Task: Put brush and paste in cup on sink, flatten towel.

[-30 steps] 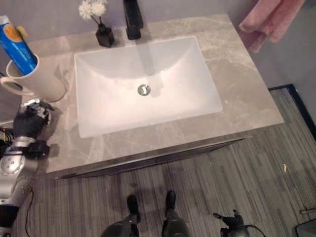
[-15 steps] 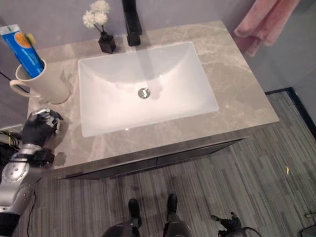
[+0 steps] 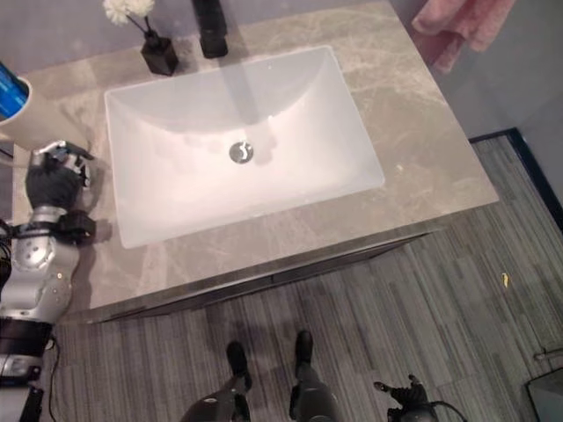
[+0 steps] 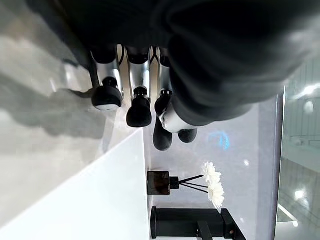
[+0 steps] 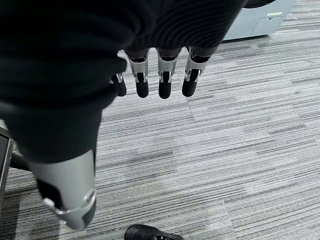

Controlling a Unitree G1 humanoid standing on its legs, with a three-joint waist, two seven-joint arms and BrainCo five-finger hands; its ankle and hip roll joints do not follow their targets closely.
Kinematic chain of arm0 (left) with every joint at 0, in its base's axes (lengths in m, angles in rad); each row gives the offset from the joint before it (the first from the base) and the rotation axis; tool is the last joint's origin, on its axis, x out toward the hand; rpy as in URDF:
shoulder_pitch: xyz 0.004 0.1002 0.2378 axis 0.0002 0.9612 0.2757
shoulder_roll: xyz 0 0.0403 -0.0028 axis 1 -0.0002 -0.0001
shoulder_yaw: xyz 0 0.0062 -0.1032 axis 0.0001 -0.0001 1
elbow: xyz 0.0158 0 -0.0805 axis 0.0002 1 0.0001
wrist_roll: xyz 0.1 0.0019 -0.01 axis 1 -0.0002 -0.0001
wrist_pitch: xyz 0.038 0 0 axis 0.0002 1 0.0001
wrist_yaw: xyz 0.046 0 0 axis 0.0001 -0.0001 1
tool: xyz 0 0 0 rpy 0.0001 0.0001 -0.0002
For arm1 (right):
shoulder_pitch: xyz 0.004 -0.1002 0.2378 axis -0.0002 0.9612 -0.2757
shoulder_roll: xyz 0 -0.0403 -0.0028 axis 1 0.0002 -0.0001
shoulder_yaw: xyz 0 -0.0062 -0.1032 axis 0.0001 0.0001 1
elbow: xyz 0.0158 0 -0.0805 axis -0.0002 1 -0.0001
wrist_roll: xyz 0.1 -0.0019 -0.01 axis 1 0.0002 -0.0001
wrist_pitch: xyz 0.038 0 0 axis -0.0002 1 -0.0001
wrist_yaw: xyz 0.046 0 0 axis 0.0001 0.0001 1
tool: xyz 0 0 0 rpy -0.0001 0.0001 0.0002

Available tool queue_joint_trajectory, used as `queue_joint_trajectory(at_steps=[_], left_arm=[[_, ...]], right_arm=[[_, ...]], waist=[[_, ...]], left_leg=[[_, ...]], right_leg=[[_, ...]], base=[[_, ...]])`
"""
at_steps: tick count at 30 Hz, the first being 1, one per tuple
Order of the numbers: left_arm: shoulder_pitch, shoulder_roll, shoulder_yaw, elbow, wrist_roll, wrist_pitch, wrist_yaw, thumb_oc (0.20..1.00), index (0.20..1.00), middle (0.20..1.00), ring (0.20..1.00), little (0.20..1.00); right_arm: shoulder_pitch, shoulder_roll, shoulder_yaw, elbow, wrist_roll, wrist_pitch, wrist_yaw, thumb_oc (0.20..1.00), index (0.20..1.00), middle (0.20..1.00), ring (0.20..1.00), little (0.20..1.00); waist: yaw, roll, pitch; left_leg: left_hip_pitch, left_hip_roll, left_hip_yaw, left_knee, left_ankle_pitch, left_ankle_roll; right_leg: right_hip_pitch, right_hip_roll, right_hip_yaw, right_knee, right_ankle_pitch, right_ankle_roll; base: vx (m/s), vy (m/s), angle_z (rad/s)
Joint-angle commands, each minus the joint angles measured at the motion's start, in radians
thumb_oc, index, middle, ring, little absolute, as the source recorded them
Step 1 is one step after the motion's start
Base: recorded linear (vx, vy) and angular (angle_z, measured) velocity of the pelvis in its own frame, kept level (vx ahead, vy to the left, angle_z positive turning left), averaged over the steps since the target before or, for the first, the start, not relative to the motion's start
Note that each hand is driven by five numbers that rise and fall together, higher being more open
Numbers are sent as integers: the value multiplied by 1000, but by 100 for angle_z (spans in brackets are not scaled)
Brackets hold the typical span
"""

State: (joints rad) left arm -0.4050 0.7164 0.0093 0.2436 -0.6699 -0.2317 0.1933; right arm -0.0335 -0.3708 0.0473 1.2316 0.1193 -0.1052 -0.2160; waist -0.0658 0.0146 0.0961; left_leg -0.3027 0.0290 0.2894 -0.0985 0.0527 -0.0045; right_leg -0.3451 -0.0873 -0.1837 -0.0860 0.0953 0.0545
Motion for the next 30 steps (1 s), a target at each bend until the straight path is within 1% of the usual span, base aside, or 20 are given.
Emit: queue_joint_trajectory(at_steps=[1, 4, 7, 11, 16, 21, 22, 28, 30], left_arm=[[-107, 106, -3, 77, -10, -41, 46, 200, 200, 200, 200, 200], [-162, 163, -21, 113, -29, -44, 55, 200, 200, 200, 200, 200], [-133, 184, -20, 66, -43, -51, 44, 200, 200, 200, 200, 200], [-7, 183, 2, -52, -37, -39, -6, 200, 200, 200, 200, 200], [174, 160, 44, -195, -40, -23, -73, 200, 200, 200, 200, 200], [294, 178, 86, -280, -58, -15, -132, 200, 200, 200, 200, 200], [333, 187, 109, -297, -77, -18, -148, 200, 200, 200, 200, 200], [369, 201, 164, -284, -66, -30, -133, 200, 200, 200, 200, 200], [359, 201, 184, -248, -59, -36, -115, 200, 200, 200, 200, 200]], right_arm=[[-19, -20, 26, -20, 16, -2, -26, 1000, 1000, 1000, 1000, 1000], [-28, -23, 40, -31, 15, -5, -27, 1000, 1000, 1000, 1000, 1000], [-25, -18, 39, -36, 20, -7, -31, 1000, 1000, 1000, 1000, 1000], [-10, -15, 36, -31, 20, -11, -27, 1000, 1000, 1000, 1000, 1000], [-4, -13, 21, -19, 14, -14, -22, 1000, 1000, 1000, 1000, 1000], [4, -14, 13, -21, -3, -17, -15, 1000, 1000, 1000, 1000, 1000], [7, -17, 11, -24, -11, -19, -13, 1000, 1000, 1000, 1000, 1000], [14, -26, 3, -21, -18, -25, -8, 1000, 1000, 1000, 1000, 1000], [18, -31, 3, -15, -25, -26, -3, 1000, 1000, 1000, 1000, 1000]], waist=[[-21, -26, 25], [-24, -31, 35], [-19, -37, 37], [-9, -40, 43], [5, -31, 35], [18, -23, 28], [22, -19, 26], [32, -10, 26], [34, -9, 29]], left_leg=[[-11, 76, -139, 11, -16, -61], [-33, 83, -142, 11, -8, -64], [-45, 86, -146, 11, -4, -65], [-29, 88, -147, 11, -10, -64], [-10, 83, -149, 11, -16, -63], [6, 82, -154, 11, -20, -63], [10, 80, -158, 11, -20, -63], [7, 73, -168, 11, -19, -62], [3, 70, -168, 11, -18, -61]], right_leg=[[10, -69, -44, -1, 5, 107], [-11, -64, -39, -1, 9, 109], [-22, -59, -36, -1, 11, 108], [-9, -54, -30, -1, 6, 106], [9, -57, -36, -1, -2, 102], [29, -61, -47, -1, -6, 100], [37, -62, -53, -1, -8, 101], [44, -71, -72, -1, -4, 104], [41, -74, -75, -1, 0, 106]], base=[[78, 9, 0], [42, -3, -2], [40, -7, -3], [32, -7, -3], [6, 7, -6], [-9, 2, 4], [-48, 15, 15], [-50, 21, 10], [-57, 24, 4]])
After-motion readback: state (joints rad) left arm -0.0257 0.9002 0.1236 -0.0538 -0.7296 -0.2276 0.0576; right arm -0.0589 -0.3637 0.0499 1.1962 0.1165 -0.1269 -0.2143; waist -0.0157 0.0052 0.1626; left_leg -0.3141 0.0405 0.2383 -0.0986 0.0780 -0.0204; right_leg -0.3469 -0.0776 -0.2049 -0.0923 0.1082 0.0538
